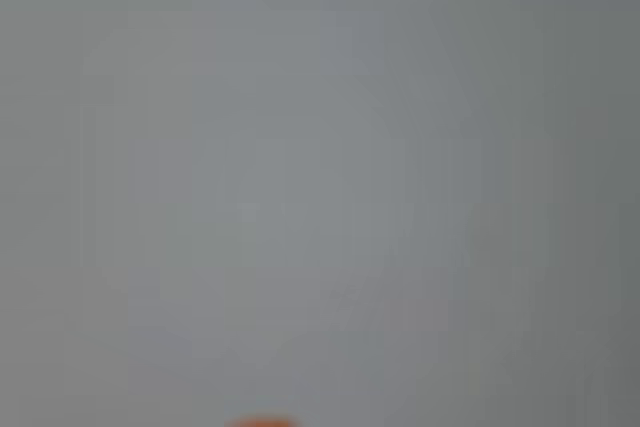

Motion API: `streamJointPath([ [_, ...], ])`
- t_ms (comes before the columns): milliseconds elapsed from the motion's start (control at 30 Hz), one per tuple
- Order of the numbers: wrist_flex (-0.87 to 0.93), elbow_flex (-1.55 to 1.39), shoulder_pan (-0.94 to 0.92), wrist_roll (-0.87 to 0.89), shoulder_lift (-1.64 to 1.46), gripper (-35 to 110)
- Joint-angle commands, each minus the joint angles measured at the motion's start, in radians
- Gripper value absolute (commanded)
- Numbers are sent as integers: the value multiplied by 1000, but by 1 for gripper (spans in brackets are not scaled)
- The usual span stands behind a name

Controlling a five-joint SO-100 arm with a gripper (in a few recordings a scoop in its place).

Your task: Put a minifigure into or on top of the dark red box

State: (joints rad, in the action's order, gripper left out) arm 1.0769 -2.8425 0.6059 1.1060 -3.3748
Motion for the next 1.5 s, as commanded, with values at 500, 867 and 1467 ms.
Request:
streamJointPath([
  [500, 183, 196, -135, 1396, 663, 23],
  [867, 20, 250, -152, 1569, 1020, 24],
  [1467, -60, 477, -117, 1674, 1379, 24],
])
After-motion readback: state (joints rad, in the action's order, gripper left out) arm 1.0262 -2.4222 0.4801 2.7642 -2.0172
